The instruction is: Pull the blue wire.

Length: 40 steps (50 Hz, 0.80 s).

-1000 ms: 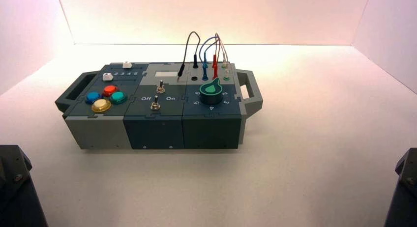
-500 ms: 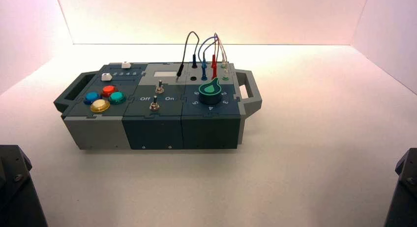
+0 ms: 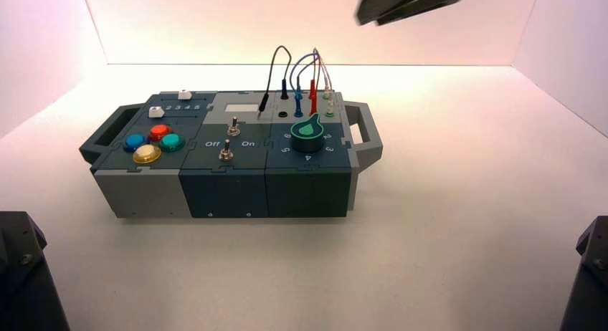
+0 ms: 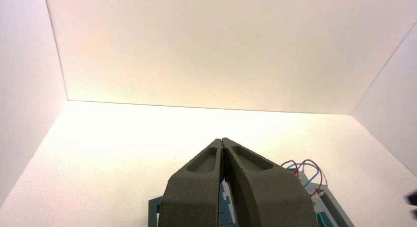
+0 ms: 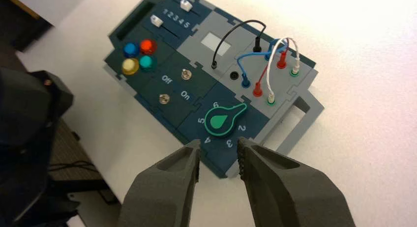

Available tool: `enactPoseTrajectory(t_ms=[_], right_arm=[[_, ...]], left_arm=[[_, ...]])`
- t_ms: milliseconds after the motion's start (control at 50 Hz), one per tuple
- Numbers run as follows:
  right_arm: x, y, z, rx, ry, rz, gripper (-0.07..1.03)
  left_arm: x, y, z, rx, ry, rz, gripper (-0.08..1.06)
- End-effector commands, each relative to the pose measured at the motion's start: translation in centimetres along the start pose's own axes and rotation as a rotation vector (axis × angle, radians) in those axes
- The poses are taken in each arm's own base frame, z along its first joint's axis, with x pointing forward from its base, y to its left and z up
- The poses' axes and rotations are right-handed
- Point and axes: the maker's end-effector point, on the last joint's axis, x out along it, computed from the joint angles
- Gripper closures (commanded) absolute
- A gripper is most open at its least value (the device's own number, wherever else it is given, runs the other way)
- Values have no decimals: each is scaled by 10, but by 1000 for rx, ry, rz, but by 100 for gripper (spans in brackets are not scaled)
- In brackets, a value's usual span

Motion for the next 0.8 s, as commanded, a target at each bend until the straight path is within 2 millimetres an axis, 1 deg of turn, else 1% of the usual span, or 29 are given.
enactPoseTrajectory(t_ms=[20, 40, 100, 200, 240, 340, 520, 640, 800], right_arm=[[20, 8, 20, -23, 20, 7, 44], [22, 8, 20, -25, 26, 7, 44], [39, 11, 23, -47, 66, 6, 44], [62, 14, 30, -66, 106, 4, 44], [66, 14, 31, -70, 116, 4, 44], [88, 13, 36, -90, 155, -9, 44], [109, 6, 35, -101, 195, -30, 45], [120, -4, 32, -93, 223, -49, 45], [129, -28, 29, -48, 245, -87, 45]], left_arm=[[-1, -1, 6, -5, -15, -3, 101], [0, -1, 6, -6, -14, -1, 101], [0, -1, 5, -7, -13, -4, 101], [0, -1, 5, -5, -13, -3, 101], [0, -1, 5, -7, -13, -4, 101], [0, -1, 6, -7, -16, -4, 101], [0, -1, 6, -5, -17, -3, 101], [0, -1, 5, -5, -15, -3, 101], [0, -1, 6, -5, -18, -3, 101]])
